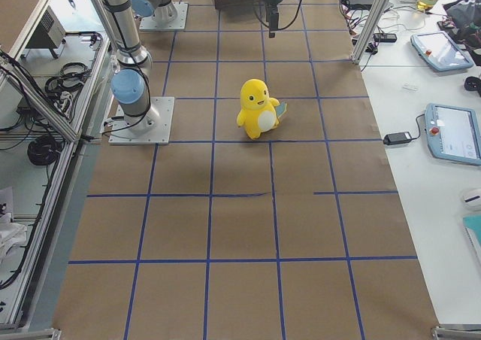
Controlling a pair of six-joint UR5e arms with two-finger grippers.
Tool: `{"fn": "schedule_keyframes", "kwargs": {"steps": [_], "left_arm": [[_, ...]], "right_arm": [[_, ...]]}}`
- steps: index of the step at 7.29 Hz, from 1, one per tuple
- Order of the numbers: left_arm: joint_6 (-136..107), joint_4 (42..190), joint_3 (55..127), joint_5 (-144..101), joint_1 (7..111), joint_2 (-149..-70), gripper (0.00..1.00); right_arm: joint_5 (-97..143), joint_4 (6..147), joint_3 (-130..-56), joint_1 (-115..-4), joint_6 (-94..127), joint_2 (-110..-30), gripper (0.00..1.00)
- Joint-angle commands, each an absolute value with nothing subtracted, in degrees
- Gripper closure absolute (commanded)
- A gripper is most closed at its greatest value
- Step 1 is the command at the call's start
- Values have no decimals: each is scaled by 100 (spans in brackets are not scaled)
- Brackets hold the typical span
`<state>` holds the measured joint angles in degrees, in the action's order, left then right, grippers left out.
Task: Pull drawer sideways
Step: 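Open the left gripper and lift it off the handle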
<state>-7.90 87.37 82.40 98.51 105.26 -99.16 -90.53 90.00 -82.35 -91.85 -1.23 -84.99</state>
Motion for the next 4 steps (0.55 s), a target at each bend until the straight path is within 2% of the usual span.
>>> {"fn": "schedule_keyframes", "kwargs": {"steps": [1,4], "left_arm": [[-449,8501,8288,9264,10092,-9459,19],[-518,8623,8672,9273,9197,-8774,19]], "right_arm": [[-9053,9000,-8235,-9185,-123,-8499,0],[-9053,9000,-8235,-9185,-123,-8499,0]]}}
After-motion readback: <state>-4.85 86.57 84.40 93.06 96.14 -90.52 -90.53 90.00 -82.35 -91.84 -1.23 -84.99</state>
